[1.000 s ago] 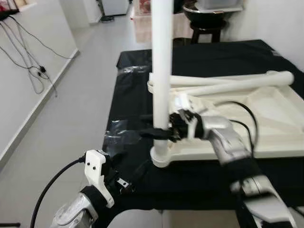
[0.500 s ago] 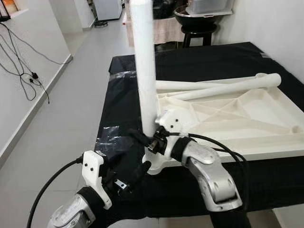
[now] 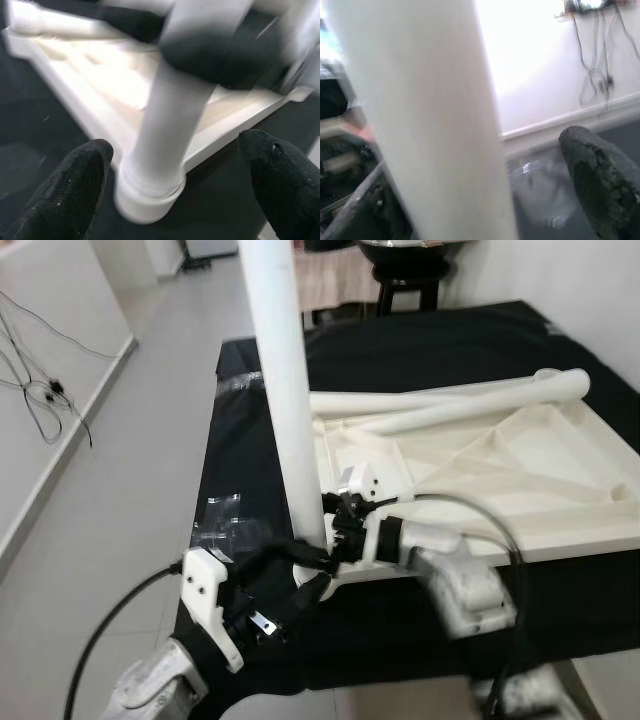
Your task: Building children table
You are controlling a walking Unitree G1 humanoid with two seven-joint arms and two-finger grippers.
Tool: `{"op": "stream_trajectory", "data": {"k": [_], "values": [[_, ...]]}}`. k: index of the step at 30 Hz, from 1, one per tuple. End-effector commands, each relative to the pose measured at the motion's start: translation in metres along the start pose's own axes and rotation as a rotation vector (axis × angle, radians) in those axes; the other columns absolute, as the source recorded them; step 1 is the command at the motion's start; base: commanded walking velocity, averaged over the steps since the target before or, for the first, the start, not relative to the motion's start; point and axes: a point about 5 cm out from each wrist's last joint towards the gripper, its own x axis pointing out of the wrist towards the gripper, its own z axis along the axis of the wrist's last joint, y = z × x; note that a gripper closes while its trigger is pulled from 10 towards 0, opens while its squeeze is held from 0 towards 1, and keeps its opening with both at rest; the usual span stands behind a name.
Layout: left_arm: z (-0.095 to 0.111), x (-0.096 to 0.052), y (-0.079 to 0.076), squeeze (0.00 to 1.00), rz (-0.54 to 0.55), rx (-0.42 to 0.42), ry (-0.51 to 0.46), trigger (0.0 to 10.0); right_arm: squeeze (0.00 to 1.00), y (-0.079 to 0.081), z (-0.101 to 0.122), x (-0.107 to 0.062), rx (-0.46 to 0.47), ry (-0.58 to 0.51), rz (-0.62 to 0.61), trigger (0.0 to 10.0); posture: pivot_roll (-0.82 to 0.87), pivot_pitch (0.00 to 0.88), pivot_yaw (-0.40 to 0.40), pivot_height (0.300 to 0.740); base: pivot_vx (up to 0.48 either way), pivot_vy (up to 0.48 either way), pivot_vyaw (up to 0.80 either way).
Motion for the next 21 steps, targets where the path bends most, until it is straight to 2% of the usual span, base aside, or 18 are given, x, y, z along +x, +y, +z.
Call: {"op": "stream_trajectory", "data": {"k": [1,3,4,6,7,17,21], "values": [[-0.006,-0.002,0.002,0.00,0.017,-0.003,0.034,10.0,0.00,-0.002,-0.010,0.001,0.050,-0.003,0.069,10.0,0.00,0.082,0.065,0.740,0.000,0.000,0.00],[-0.006,-0.002,0.002,0.00,0.018,-0.004,0.033,10.0,0.00,-0.008,-0.011,0.001,0.058,0.011,0.093,10.0,0.01,0.077,0.064,0.740,0.000,0.000,0.00],[-0.007,-0.002,0.001,0.00,0.019,-0.005,0.034,10.0,0.00,-0.014,-0.010,0.002,0.071,0.015,0.109,4.8,0.01,0.075,0.062,0.740,0.000,0.000,0.00],[-0.007,-0.002,0.001,0.00,0.019,-0.005,0.034,10.0,0.00,-0.018,-0.010,0.003,0.081,0.016,0.117,4.8,0.01,0.074,0.062,0.740,0.000,0.000,0.00],[-0.008,-0.002,0.001,0.00,0.019,-0.006,0.033,10.0,0.00,-0.021,-0.008,0.003,0.093,0.005,0.120,0.0,0.01,0.072,0.062,0.740,0.000,0.000,0.00],[-0.010,-0.003,-0.001,0.00,0.015,-0.011,0.036,10.0,0.00,-0.027,-0.012,-0.009,0.082,-0.002,0.155,0.0,0.00,0.073,0.066,0.740,0.000,0.000,0.00],[-0.010,-0.005,-0.003,0.00,0.008,-0.011,0.041,10.0,0.00,-0.017,-0.023,-0.029,0.026,0.038,0.083,0.0,0.00,0.084,0.062,0.740,0.000,0.000,0.00]]}}
